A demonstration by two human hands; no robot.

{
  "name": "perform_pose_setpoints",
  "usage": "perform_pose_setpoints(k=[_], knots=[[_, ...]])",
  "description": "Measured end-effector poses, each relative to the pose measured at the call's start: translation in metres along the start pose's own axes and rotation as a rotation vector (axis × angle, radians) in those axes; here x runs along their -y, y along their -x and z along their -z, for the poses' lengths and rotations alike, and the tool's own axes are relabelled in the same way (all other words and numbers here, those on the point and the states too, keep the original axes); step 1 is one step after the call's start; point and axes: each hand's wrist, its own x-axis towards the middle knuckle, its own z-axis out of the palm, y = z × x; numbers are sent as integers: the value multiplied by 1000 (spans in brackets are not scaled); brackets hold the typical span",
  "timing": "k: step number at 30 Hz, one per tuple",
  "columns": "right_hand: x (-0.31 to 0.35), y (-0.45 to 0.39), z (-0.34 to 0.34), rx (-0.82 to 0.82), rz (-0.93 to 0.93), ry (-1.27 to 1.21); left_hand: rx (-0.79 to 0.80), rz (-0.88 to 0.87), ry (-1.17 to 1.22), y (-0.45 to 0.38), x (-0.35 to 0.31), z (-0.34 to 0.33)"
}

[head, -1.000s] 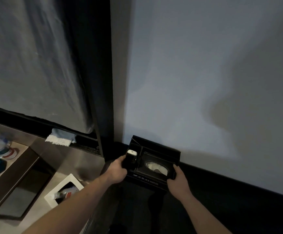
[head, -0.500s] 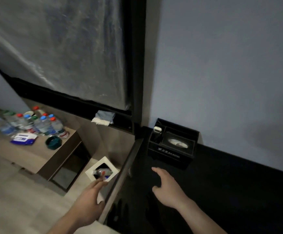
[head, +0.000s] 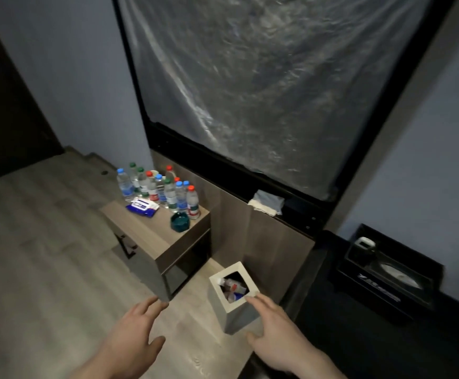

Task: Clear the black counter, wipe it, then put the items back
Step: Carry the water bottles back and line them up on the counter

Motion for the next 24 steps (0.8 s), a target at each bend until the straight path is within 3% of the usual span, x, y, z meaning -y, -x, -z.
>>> perform_pose_setpoints(k=[9,24], knots=[[159,-98,-69,-4,28,73,-36,41,-46,-21,172,108],[280,-309,-50,56,60,107,-26,69,-22,-187,283,205]])
